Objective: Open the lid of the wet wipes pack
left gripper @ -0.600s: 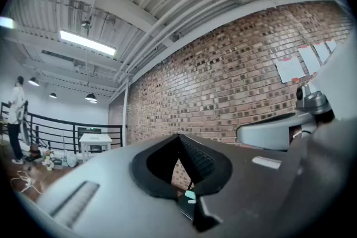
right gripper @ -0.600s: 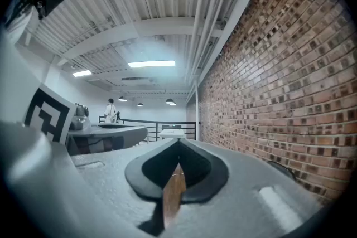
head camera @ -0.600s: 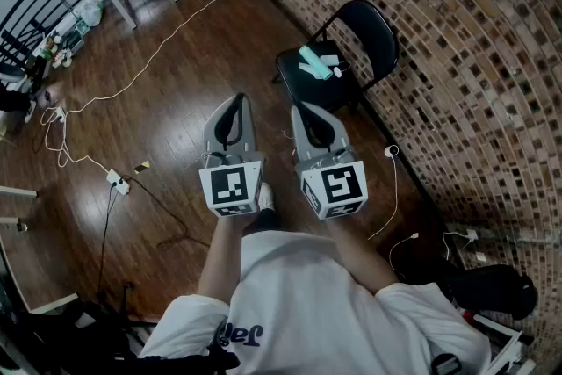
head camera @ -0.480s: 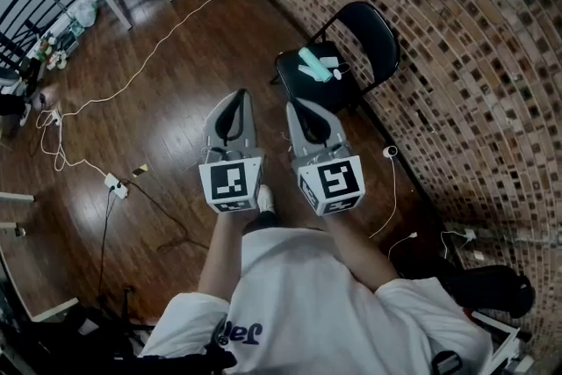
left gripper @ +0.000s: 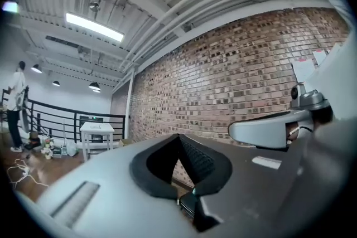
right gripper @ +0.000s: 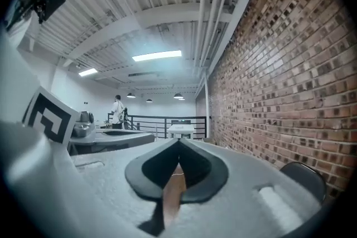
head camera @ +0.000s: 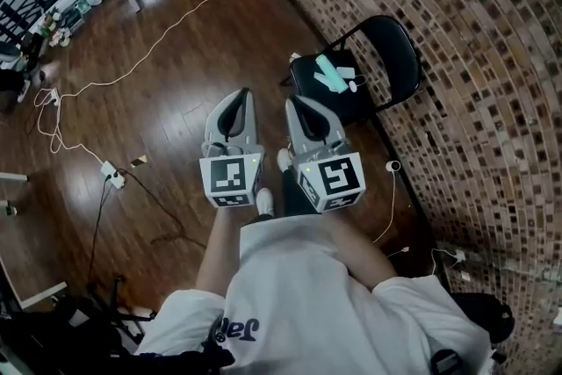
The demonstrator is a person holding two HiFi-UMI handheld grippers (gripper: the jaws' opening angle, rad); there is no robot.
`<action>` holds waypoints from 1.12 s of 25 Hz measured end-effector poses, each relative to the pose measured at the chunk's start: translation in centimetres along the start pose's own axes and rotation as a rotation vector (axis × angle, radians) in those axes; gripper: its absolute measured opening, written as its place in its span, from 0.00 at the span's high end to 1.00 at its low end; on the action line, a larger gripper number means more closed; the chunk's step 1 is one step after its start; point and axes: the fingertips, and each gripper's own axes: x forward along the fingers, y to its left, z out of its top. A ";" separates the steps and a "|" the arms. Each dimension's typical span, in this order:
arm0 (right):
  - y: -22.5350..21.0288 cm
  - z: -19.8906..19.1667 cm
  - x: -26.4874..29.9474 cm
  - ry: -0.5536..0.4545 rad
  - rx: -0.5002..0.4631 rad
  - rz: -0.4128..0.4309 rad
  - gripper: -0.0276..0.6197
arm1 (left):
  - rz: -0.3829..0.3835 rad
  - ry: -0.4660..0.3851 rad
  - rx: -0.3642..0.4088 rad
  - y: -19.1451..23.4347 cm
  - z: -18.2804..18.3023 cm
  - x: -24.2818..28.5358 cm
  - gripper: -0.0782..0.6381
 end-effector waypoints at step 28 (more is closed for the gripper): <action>-13.1 1.6 33.4 0.049 0.085 0.286 0.97 | 0.290 0.076 0.062 17.0 0.1 28.0 0.87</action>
